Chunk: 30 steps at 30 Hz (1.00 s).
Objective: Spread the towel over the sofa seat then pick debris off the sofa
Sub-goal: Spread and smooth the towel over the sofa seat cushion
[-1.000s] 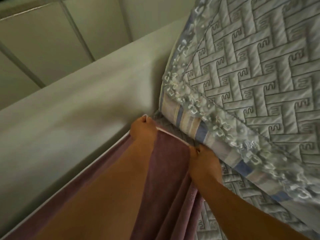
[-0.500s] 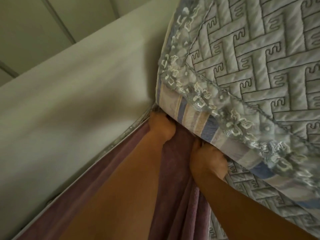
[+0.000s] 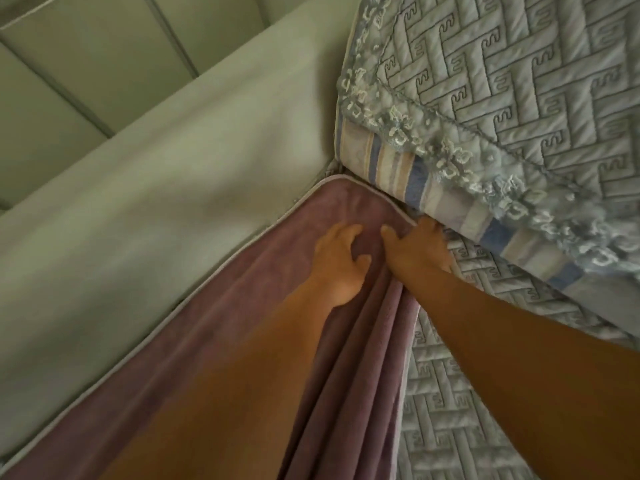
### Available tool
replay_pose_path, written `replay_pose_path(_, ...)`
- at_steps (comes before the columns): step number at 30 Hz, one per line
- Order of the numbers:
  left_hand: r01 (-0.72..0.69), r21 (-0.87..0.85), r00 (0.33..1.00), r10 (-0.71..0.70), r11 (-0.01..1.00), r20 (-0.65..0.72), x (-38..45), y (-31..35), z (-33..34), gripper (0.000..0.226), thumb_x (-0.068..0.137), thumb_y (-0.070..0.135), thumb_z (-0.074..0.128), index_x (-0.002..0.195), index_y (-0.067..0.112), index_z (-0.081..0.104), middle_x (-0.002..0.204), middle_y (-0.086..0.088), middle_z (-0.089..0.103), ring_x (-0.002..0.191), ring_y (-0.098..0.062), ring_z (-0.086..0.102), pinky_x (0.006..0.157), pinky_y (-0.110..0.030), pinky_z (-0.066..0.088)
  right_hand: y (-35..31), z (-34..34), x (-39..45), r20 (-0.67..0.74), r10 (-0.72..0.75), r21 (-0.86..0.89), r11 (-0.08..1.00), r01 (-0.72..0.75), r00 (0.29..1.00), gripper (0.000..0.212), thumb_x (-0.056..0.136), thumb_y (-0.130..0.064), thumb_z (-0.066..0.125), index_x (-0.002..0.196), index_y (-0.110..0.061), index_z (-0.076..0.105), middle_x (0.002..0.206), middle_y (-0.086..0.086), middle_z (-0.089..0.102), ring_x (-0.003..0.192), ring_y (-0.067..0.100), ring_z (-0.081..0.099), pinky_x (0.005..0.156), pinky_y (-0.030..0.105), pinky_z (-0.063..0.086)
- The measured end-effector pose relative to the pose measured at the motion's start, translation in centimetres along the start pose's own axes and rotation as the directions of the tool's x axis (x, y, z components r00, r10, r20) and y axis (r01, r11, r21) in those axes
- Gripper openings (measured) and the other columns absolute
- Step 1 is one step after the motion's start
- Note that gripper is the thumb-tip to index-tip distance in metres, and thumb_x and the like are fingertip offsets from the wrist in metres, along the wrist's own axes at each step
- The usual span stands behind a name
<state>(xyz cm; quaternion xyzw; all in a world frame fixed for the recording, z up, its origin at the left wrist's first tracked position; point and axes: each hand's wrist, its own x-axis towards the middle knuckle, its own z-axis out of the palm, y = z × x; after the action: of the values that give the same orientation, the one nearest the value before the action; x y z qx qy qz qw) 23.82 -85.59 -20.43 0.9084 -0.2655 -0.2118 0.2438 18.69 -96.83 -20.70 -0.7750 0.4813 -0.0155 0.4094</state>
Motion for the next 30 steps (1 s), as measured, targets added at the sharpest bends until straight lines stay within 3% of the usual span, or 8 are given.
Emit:
replay_pose_path(4,0.056,0.093,0.998,-0.056,0.994,-0.006,-7.0,-1.1,0.9,0.045,0.088,0.028,0.056,0.131,0.025,0.045,0.139,-0.005,0.039,0.131,-0.025,0.034,0.109,-0.031,0.021,2.3,0.3,-5.4,0.021,0.117,0.098,0.988,-0.118,0.993,0.084,0.081,-0.039,0.066,0.142,-0.005,0.019,0.147,0.020,0.031,0.131,0.038,0.037,0.102,0.049,0.038)
replay_pose_path(7,0.120,0.079,0.993,-0.121,0.990,0.010,-12.7,-1.7,1.6,0.039,0.087,0.028,0.055,0.125,0.030,0.049,0.130,-0.005,0.040,0.123,-0.025,0.037,0.104,-0.031,0.028,4.8,0.5,-10.8,0.083,0.182,0.223,0.955,-0.196,0.980,0.069,0.079,-0.037,0.069,0.130,-0.007,0.034,0.126,0.017,0.054,0.107,0.036,0.057,0.082,0.044,0.050)
replay_pose_path(10,0.120,0.000,0.993,-0.120,0.993,0.017,-17.9,-1.7,2.5,0.041,0.085,0.020,0.055,0.126,0.026,0.050,0.125,-0.009,0.042,0.115,-0.026,0.043,0.100,-0.032,0.038,7.3,1.3,-15.8,0.155,0.156,0.278,0.941,-0.195,0.975,0.054,0.076,-0.038,0.069,0.115,-0.008,0.048,0.102,0.011,0.066,0.082,0.026,0.063,0.063,0.031,0.048)
replay_pose_path(14,0.140,-0.111,0.986,-0.148,0.984,-0.074,-25.1,-0.7,3.2,0.035,0.084,0.013,0.054,0.118,0.022,0.049,0.122,-0.005,0.039,0.098,-0.020,0.050,0.087,-0.030,0.045,10.5,1.9,-22.9,0.220,0.111,0.218,0.963,-0.160,0.969,0.040,0.080,-0.045,0.064,0.097,-0.010,0.055,0.078,0.003,0.063,0.062,0.015,0.056,0.047,0.023,0.035)
replay_pose_path(18,0.048,0.032,0.995,-0.045,0.998,-0.085,-31.9,-0.7,4.3,0.018,0.085,0.011,0.053,0.097,0.024,0.055,0.108,0.004,0.046,0.098,-0.013,0.047,0.082,-0.023,0.042,13.6,2.0,-29.3,0.272,0.094,0.105,0.986,-0.126,0.958,0.035,0.086,-0.047,0.055,0.075,-0.014,0.048,0.060,-0.002,0.051,0.052,0.013,0.047,0.044,0.025,0.030)
replay_pose_path(21,0.010,0.179,1.000,-0.004,0.984,-0.030,-36.5,-1.7,6.0,0.019,0.085,0.018,0.057,0.103,0.024,0.054,0.111,0.004,0.048,0.105,-0.016,0.044,0.088,-0.028,0.044,15.8,2.2,-32.9,0.339,0.088,-0.003,0.996,-0.093,0.937,0.028,0.090,-0.032,0.054,0.066,-0.020,0.045,0.060,-0.004,0.050,0.052,0.010,0.046,0.044,0.024,0.031)
replay_pose_path(25,0.005,0.322,1.000,-0.013,0.947,0.022,-39.8,-2.9,7.3,0.038,0.081,0.031,0.064,0.115,0.022,0.049,0.120,0.003,0.044,0.111,-0.017,0.043,0.093,-0.031,0.044,16.7,1.4,-35.7,0.319,0.060,0.063,0.994,-0.084,0.946,0.012,0.086,-0.021,0.050,0.081,-0.012,0.055,0.069,0.001,0.058,0.060,0.014,0.052,0.050,0.027,0.037)
replay_pose_path(30,0.096,0.190,0.994,-0.085,0.977,-0.063,-39.2,-1.4,6.8,0.012,0.093,0.021,0.047,0.096,0.017,0.058,0.098,0.001,0.061,0.088,-0.017,0.056,0.071,-0.029,0.046,15.9,-1.3,-36.3,0.193,0.094,0.240,0.961,-0.140,0.977,0.010,0.090,-0.021,0.046,0.091,-0.012,0.050,0.068,0.000,0.052,0.057,0.012,0.047,0.047,0.026,0.031)
